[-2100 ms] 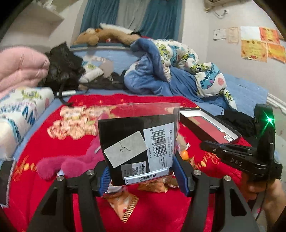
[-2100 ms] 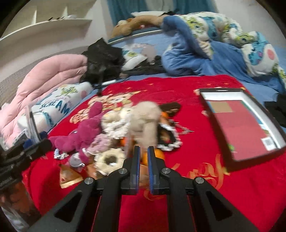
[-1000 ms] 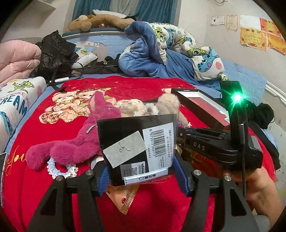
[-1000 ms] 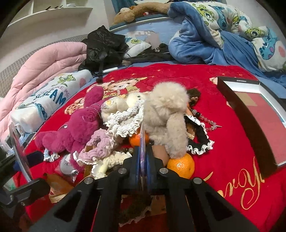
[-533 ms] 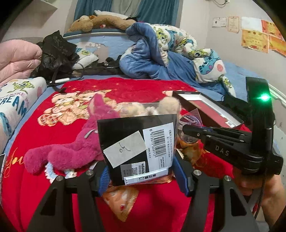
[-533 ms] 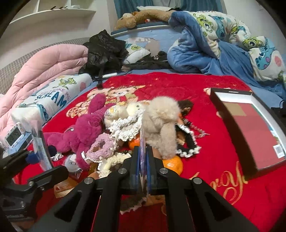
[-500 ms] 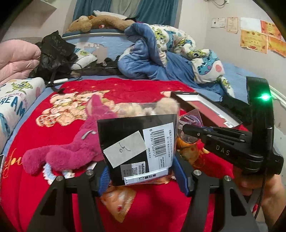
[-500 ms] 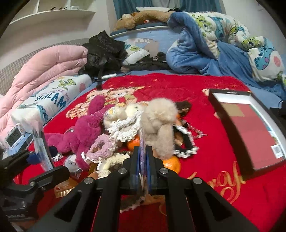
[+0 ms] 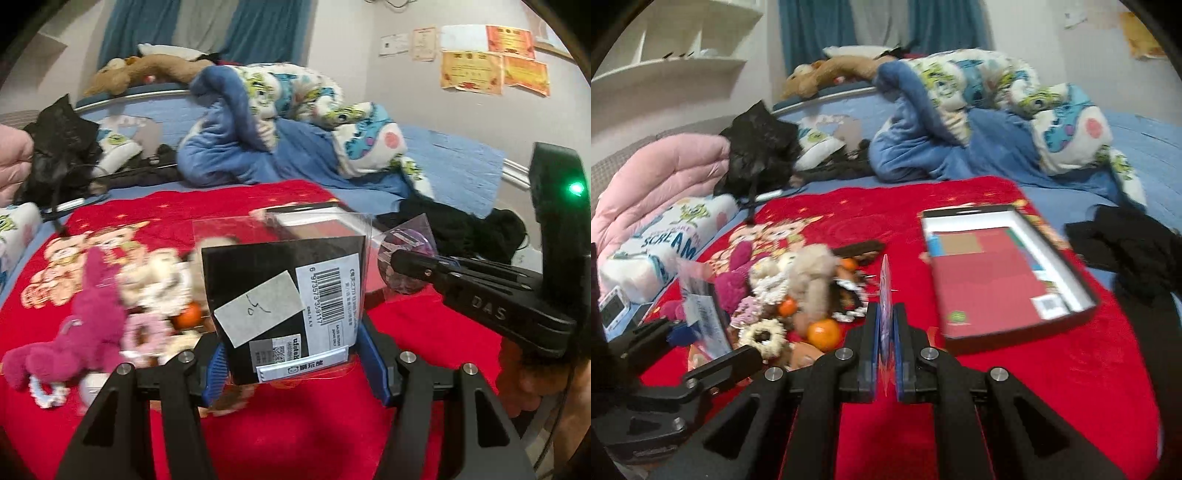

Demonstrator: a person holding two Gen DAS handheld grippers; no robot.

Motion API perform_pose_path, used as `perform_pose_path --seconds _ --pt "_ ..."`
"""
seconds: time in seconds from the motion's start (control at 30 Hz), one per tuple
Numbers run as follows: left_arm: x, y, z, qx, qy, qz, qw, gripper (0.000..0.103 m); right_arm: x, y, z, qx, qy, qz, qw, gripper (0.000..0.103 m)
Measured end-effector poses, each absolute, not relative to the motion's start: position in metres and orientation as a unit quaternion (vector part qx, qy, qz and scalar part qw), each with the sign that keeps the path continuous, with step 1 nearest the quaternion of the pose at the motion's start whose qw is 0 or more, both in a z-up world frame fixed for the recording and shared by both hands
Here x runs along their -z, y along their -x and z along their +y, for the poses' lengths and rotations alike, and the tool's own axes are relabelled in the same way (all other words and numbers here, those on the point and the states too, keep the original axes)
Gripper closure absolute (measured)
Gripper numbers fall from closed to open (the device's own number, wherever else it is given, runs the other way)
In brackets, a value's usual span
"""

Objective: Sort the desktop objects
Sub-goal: 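Carry both held packets toward the open red-lined box, then lower both packets into the box and open both tools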

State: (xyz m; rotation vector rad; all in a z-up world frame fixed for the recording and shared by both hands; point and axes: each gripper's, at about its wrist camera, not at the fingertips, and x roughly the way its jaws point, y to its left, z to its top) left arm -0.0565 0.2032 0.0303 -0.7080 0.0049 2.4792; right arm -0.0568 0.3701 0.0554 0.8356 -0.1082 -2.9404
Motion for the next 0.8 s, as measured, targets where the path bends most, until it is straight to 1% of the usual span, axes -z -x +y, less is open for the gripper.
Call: perform_pose_path --seconds 0.17,0.33,0.57,0.8 --pt "-0.042 0.043 0.252 -0.912 0.265 0.002 0.314 0.040 -0.066 0.024 0.417 0.964 -0.263 -0.049 0.006 0.096" --pt "-0.051 0.028 0.290 -0.907 0.257 0.020 0.333 0.040 -0.070 0.004 0.450 0.964 -0.257 -0.062 -0.014 0.096" --pt "-0.051 0.029 0.310 -0.902 0.266 0.023 0.341 0.040 -0.073 -0.002 0.464 0.966 -0.251 -0.065 -0.020 0.096" --pt "-0.045 0.060 0.317 -0.901 0.277 0.016 0.333 0.040 -0.072 0.014 0.468 0.966 -0.251 -0.067 -0.015 0.096"
